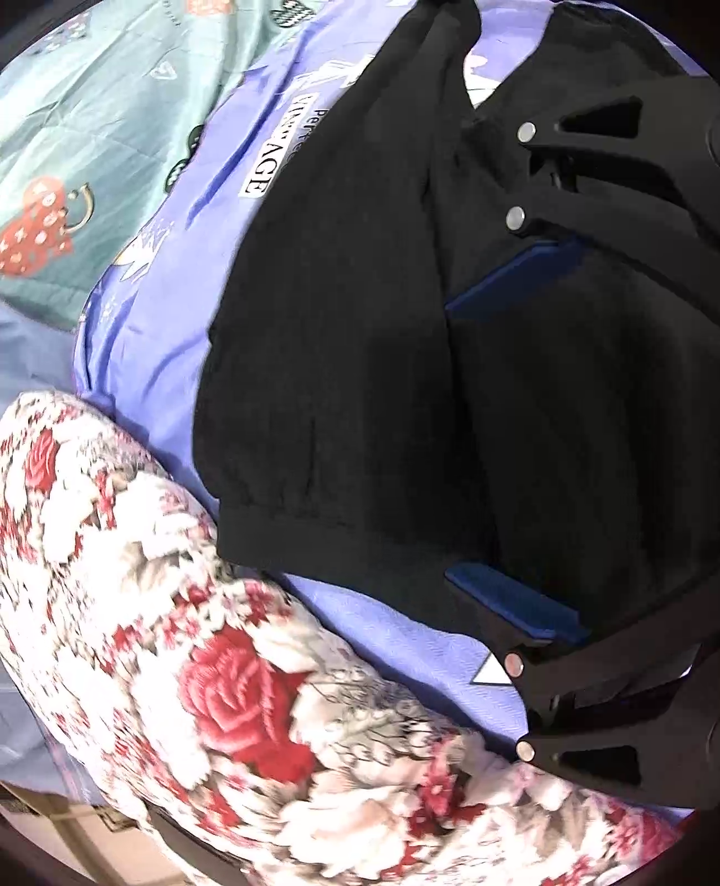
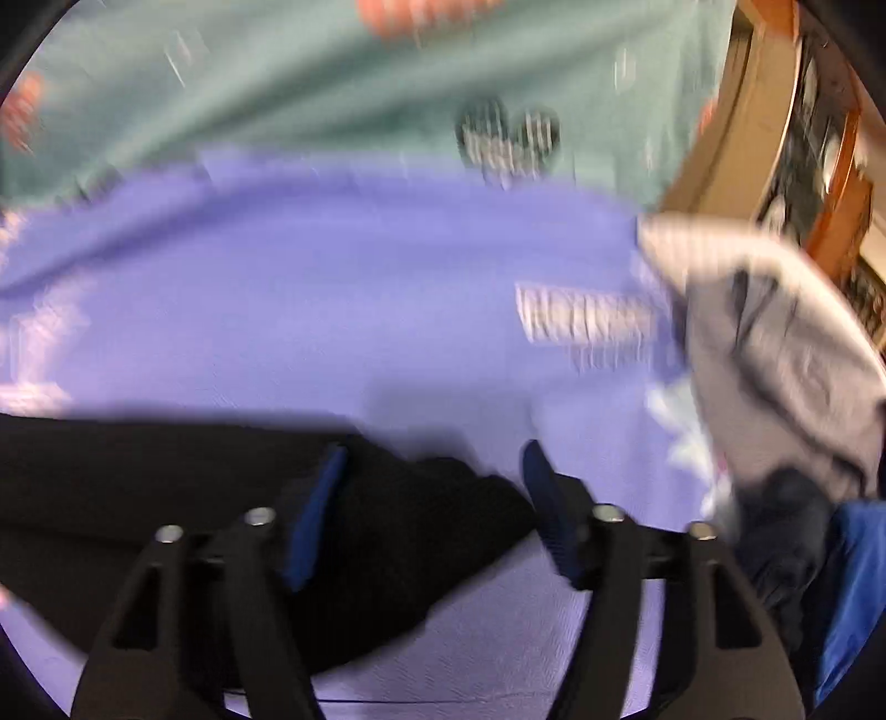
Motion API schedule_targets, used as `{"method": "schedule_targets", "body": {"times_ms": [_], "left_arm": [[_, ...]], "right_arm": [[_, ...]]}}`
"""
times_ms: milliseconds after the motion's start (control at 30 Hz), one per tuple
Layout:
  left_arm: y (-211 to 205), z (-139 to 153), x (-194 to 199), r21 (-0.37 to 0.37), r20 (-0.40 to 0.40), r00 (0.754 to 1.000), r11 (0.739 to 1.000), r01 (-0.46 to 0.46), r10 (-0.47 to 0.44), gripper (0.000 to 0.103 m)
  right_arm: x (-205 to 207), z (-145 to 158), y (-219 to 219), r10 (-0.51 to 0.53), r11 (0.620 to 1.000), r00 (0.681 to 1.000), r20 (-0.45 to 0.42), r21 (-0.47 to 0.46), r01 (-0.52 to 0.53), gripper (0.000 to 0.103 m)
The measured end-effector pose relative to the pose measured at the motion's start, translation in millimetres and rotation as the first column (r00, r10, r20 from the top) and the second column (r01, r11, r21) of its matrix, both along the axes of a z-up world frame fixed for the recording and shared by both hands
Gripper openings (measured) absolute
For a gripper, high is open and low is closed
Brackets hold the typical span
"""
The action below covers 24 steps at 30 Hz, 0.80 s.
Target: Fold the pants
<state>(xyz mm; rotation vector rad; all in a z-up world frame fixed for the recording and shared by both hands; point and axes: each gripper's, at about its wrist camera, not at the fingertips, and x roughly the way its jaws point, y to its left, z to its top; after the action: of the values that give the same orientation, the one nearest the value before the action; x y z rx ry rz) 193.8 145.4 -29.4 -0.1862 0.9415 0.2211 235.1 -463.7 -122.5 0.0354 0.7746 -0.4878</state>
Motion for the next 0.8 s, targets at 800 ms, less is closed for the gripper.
{"method": "schedule_targets", "body": {"times_ms": [800], "left_arm": [[27.2, 2.8, 159.7, 0.171, -0.12, 0.878, 0.862, 0.477, -0.463, 0.092]], "right_arm": [[19.4, 49.3, 150.0, 0.614, 0.786, 0.784, 0.091, 0.026, -0.618, 0.102]]}}
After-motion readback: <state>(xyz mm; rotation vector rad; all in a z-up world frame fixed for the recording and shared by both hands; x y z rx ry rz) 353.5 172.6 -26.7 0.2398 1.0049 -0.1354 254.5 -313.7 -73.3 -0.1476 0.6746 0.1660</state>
